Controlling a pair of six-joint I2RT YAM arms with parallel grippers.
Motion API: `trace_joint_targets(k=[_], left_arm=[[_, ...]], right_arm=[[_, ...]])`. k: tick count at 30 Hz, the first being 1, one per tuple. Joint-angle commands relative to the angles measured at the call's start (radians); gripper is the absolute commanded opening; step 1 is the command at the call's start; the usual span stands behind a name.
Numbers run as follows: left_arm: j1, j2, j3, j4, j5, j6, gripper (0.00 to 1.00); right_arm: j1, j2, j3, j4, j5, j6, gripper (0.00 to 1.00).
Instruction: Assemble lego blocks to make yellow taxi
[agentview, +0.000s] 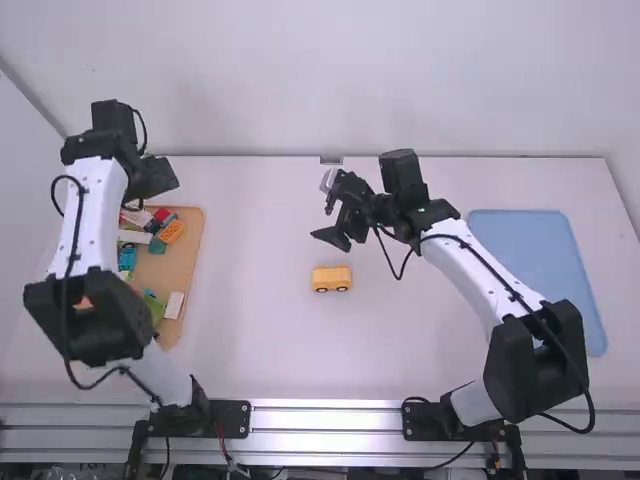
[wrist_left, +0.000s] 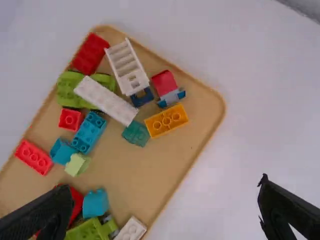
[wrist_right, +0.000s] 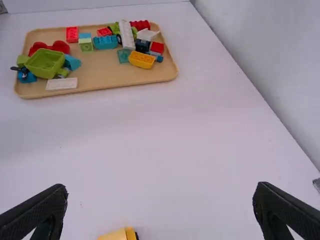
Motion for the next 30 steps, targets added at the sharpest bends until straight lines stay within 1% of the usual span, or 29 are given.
trace_joint_targets(k=[1,3,5,8,10,16,19,20,24,25,26,27,28,30], left_arm=[[0.038,0.091,0.103,-0.046,0.126,0.092,0.94],[0.06,0.183,0.184,-0.102,0.135,0.102,0.95],[0.071,0.238,0.212,-0.127,0.145,0.121,0.94],[0.076,0.299,0.219,-0.132,0.201,0.186,0.94],[0.074,0.335,0.218,-0.132,0.206,0.194,0.93],[0.074,0.44,0.213,-0.115,0.2,0.195,0.86],[0.078,0.472,0.213,-0.098,0.158,0.204,0.82],[0.077,0.484,0.212,-0.089,0.151,0.252,0.76],[0.068,0.487,0.185,-0.061,0.153,0.415,0.69],[0.07,0.487,0.181,-0.06,0.154,0.499,0.65],[0.071,0.488,0.18,-0.059,0.154,0.509,0.64],[0.074,0.487,0.177,-0.059,0.154,0.584,0.64],[0.074,0.487,0.177,-0.061,0.154,0.686,0.65],[0.074,0.487,0.177,-0.061,0.153,0.747,0.65]], right_arm=[[-0.003,0.009,0.034,-0.007,-0.014,0.005,0.99],[-0.005,0.009,0.034,-0.019,-0.014,-0.005,0.99],[-0.003,0.009,0.034,-0.024,-0.006,-0.004,0.99],[-0.003,0.009,0.034,-0.041,0.0,-0.005,0.99],[-0.006,0.009,0.034,-0.045,-0.003,-0.004,0.99],[-0.031,0.009,0.034,-0.049,-0.003,0.0,0.99],[-0.031,0.009,0.034,-0.064,-0.002,-0.002,0.99],[-0.031,0.009,0.034,-0.072,-0.002,-0.001,0.99],[-0.031,0.009,0.034,-0.094,-0.003,-0.022,0.99],[-0.031,0.009,0.034,-0.097,0.0,-0.024,0.99],[-0.031,0.009,0.034,-0.097,0.002,-0.023,0.99],[-0.031,0.009,0.034,-0.097,0.012,-0.023,0.99],[-0.031,0.009,0.034,-0.097,0.03,-0.024,0.99],[-0.031,0.009,0.034,-0.097,0.04,-0.024,0.99]])
